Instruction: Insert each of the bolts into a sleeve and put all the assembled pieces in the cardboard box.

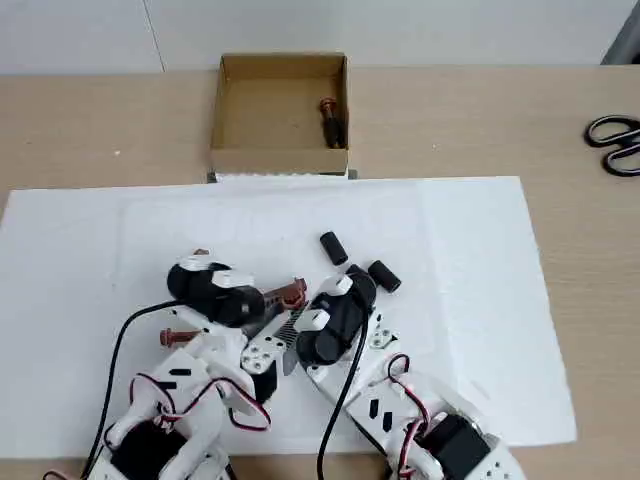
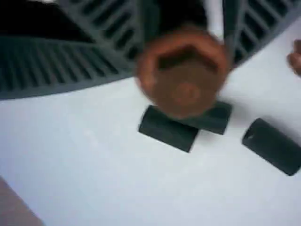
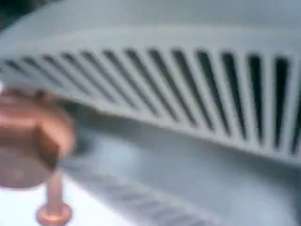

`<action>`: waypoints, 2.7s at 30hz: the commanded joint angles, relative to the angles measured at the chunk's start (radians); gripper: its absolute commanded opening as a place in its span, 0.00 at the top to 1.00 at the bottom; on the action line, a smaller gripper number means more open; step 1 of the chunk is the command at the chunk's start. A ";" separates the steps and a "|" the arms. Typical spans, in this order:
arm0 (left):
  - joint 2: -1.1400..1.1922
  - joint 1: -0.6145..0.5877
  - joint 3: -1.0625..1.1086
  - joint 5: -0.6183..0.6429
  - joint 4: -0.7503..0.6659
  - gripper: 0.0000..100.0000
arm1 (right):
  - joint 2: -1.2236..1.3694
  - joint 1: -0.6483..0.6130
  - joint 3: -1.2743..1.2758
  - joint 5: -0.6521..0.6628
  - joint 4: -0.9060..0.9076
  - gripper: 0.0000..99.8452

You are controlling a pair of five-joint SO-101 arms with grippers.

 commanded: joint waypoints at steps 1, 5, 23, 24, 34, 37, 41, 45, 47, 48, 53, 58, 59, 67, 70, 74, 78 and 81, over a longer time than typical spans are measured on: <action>0.005 -0.011 0.036 -0.009 0.038 0.78 | -0.012 0.018 -0.106 0.002 -0.024 1.00; 0.006 -0.064 0.042 -0.037 0.041 0.77 | -0.012 0.018 -0.103 0.002 -0.022 1.00; 0.003 -0.081 -0.202 0.009 0.014 0.92 | -0.010 0.054 -0.005 -0.003 -0.030 1.00; 0.003 -0.081 -0.202 0.009 -0.002 0.95 | -0.010 0.076 0.002 -0.003 -0.030 1.00; 0.006 -0.336 -0.197 0.003 -0.054 0.99 | -0.001 0.292 0.021 -0.006 -0.059 1.00; 0.006 -0.427 -0.194 0.003 -0.051 0.99 | 0.015 0.335 -0.002 -0.006 -0.153 1.00; 0.005 -0.443 -0.153 0.009 0.000 0.99 | 0.200 0.341 -0.135 -0.060 -0.199 1.00; 0.003 -0.443 -0.101 0.003 0.021 0.99 | 0.567 0.390 -0.400 -0.144 -0.205 1.00; 0.005 -0.443 -0.099 0.002 0.018 0.99 | 0.774 0.417 -0.557 -0.150 -0.206 1.00; 0.006 -0.443 -0.097 0.002 0.015 0.99 | 0.878 0.427 -0.637 -0.152 -0.206 1.00; 0.005 -0.445 -0.048 -0.044 0.017 0.99 | 1.336 0.460 -1.079 -0.149 -0.203 1.00; 0.005 -0.443 -0.045 -0.051 0.020 0.99 | 1.733 0.460 -1.505 -0.146 -0.199 1.00; 0.005 -0.443 -0.045 -0.052 0.028 0.99 | 1.807 0.460 -1.588 -0.146 -0.199 1.00; 0.005 -0.445 -0.047 -0.054 0.041 0.99 | 2.344 0.452 -2.156 -0.143 -0.197 1.00; 0.005 -0.445 -0.045 -0.054 0.041 0.99 | 2.499 0.446 -2.335 -0.143 -0.202 1.00; 0.006 -0.445 -0.045 -0.054 0.041 0.99 | 2.663 0.438 -2.559 -0.144 -0.205 1.00; 0.006 -0.445 -0.045 -0.054 0.041 0.99 | 2.801 0.437 -2.766 -0.150 -0.206 1.00; 0.006 -0.445 -0.044 -0.054 0.041 0.99 | 2.893 0.435 -2.900 -0.146 -0.206 1.00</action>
